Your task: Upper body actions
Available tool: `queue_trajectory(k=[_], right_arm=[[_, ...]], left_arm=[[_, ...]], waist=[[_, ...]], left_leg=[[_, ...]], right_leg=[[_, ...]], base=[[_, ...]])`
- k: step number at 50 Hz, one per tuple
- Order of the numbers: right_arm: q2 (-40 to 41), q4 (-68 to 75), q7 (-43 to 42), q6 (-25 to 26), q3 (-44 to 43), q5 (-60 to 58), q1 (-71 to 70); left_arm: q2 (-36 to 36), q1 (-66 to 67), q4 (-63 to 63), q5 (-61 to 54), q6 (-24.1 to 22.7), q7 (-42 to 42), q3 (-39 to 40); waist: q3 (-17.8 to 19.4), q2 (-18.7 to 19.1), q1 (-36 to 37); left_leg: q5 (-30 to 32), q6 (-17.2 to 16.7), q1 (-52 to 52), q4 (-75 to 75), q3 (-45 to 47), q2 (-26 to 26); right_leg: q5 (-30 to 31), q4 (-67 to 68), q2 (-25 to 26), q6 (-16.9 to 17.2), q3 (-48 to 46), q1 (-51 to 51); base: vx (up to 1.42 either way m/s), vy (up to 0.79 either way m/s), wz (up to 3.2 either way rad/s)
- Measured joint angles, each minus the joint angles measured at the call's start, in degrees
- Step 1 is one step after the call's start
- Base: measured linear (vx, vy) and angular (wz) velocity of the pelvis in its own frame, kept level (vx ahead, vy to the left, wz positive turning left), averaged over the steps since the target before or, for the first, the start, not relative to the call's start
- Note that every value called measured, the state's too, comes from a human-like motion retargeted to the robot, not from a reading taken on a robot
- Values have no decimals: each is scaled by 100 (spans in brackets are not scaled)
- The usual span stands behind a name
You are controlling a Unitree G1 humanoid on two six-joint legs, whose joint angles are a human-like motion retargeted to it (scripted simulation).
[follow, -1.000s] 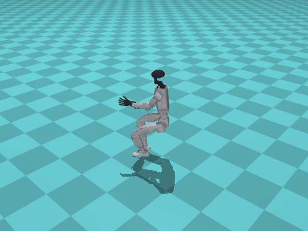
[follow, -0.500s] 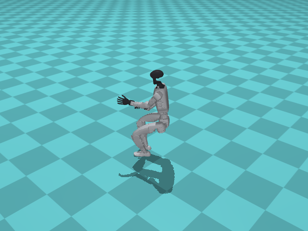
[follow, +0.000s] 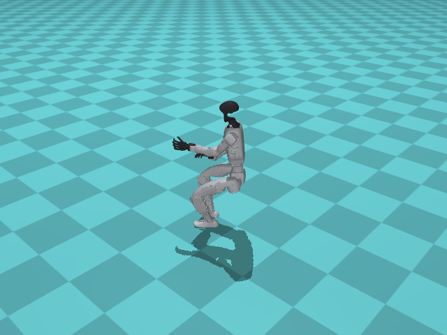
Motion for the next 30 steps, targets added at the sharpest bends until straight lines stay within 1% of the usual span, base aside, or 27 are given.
queue_trajectory(k=[11, 17, 25, 30], right_arm=[[-115, 30, -24, 12, -203, 14, 151], [-218, 22, -27, 16, -369, 42, 241], [-270, 6, -14, 44, -488, 18, 301], [-252, -23, -26, 47, -506, 6, 347]], left_arm=[[141, 760, -1271, -714, -24, -670, -454], [327, 1480, -1952, -993, -202, -995, -872], [861, 2746, -2883, -938, -410, -930, -1484], [1234, 3456, -3155, -711, -642, -940, -1611]], waist=[[-112, 87, 265], [-141, 153, 480], [-160, 196, 614], [-158, 190, 644]], left_leg=[[14, 3, 15, 0, -4, -5], [17, 9, 21, -7, 1, -18], [12, 19, 30, -20, 6, -40], [9, 25, 42, -30, 12, -42]], right_leg=[[0, 2, 3, 7, 17, 14], [-7, 4, -11, 7, 19, 24], [-12, 2, -33, 6, 17, 40], [-3, -11, -35, 8, 20, 53]], base=[[0, 0, 0], [0, 0, 0], [0, 0, 0], [0, 0, 0]])
